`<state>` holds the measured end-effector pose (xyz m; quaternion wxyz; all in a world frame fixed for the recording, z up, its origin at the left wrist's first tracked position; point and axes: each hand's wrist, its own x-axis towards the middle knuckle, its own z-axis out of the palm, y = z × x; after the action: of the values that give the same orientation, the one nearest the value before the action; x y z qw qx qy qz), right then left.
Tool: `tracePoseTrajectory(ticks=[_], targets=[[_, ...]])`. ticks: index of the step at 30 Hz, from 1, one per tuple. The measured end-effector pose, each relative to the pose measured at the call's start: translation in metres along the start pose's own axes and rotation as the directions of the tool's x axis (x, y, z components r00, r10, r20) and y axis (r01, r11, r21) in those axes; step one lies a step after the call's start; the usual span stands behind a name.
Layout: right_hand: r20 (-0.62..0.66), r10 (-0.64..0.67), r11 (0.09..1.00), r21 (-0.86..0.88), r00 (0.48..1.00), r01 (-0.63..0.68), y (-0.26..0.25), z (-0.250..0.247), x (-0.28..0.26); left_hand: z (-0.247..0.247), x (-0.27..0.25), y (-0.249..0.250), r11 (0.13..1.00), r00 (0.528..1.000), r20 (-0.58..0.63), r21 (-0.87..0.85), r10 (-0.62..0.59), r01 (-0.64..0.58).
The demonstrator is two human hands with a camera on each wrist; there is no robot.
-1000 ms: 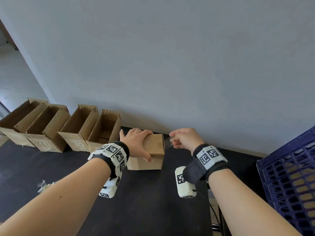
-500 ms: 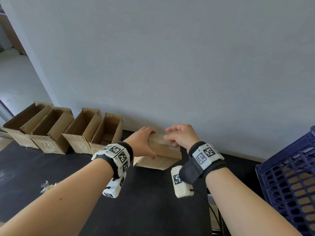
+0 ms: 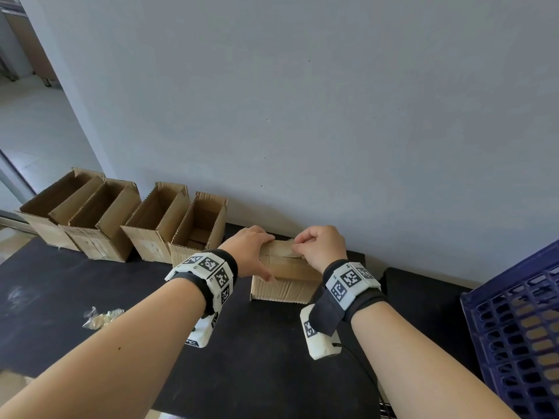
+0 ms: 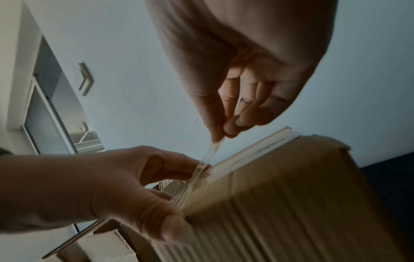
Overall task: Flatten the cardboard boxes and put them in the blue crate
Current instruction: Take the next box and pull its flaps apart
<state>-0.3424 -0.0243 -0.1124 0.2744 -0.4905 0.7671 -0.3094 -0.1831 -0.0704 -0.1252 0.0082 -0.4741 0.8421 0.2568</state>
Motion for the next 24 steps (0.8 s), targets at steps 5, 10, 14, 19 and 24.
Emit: tracePoseTrajectory(ticks=[5, 10, 14, 19, 24], targets=[[-0.005, 0.005, 0.999, -0.039, 1.000, -0.006, 0.009, -0.004, 0.000, -0.004, 0.001, 0.003, 0.992, 1.000, 0.016, 0.123, -0.004, 0.002], [0.012, 0.053, 0.998, -0.035, 0.999, -0.052, 0.015, -0.008, -0.001, -0.005, 0.003, 0.005, 0.988, 0.999, 0.044, 0.154, -0.024, 0.017], [-0.059, 0.110, 0.993, -0.024, 0.992, -0.112, 0.023, -0.019, 0.001, -0.006, 0.003, 0.005, 0.990, 0.998, 0.051, 0.139, -0.024, 0.017], [-0.108, 0.217, 0.976, -0.002, 0.970, -0.218, 0.036, -0.041, 0.004, -0.007, 0.004, 0.006, 0.994, 0.997, 0.069, 0.112, -0.023, 0.016], [-0.213, 0.276, 0.960, 0.103, 0.937, -0.259, 0.046, -0.052, 0.007, -0.010, 0.006, 0.007, 0.991, 0.996, 0.080, 0.133, -0.029, 0.018]])
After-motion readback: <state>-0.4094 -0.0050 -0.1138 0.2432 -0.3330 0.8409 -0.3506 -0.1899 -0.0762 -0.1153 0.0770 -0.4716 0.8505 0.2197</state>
